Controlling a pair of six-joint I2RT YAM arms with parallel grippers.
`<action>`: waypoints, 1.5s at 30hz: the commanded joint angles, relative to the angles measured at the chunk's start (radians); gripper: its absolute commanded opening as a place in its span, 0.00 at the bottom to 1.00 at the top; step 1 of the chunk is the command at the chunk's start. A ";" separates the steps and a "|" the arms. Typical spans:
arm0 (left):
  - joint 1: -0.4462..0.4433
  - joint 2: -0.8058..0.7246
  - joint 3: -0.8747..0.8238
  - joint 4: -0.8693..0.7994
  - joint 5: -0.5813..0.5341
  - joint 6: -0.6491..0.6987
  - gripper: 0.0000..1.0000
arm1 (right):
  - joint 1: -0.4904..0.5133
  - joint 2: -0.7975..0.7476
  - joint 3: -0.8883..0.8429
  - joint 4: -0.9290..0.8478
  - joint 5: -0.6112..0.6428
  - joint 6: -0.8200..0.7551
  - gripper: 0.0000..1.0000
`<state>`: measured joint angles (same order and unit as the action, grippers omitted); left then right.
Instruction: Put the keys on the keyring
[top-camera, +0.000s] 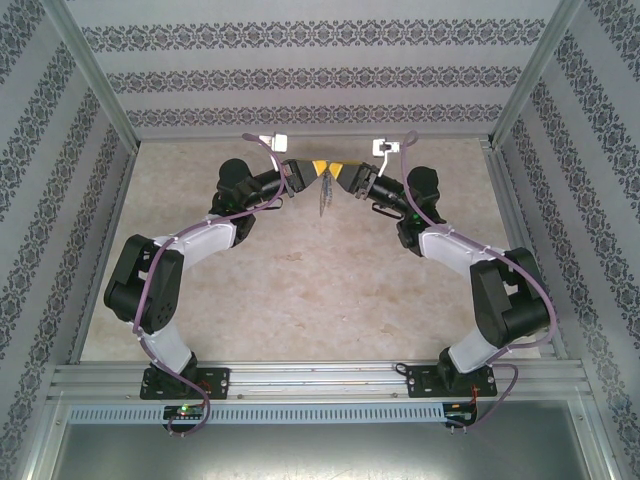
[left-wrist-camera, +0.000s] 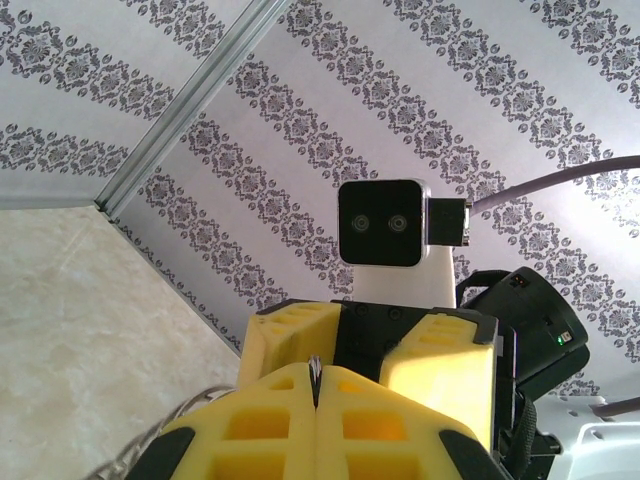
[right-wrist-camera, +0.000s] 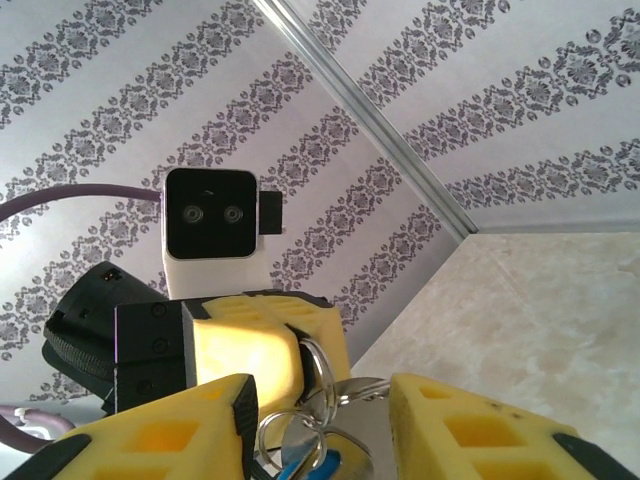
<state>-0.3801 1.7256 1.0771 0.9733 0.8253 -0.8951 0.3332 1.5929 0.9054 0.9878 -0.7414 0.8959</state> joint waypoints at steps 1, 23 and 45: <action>-0.014 -0.040 0.004 0.076 -0.006 -0.007 0.00 | 0.010 0.019 0.033 0.062 -0.006 0.013 0.38; -0.017 -0.025 0.005 0.079 0.000 -0.010 0.00 | 0.017 0.075 0.083 0.151 -0.078 0.093 0.04; 0.038 -0.072 -0.002 -0.056 0.015 0.079 0.31 | -0.073 0.075 0.194 -0.179 -0.254 -0.078 0.00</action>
<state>-0.3702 1.7157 1.0771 0.9493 0.8120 -0.8642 0.2920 1.6768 1.0275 0.9443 -0.8959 0.9302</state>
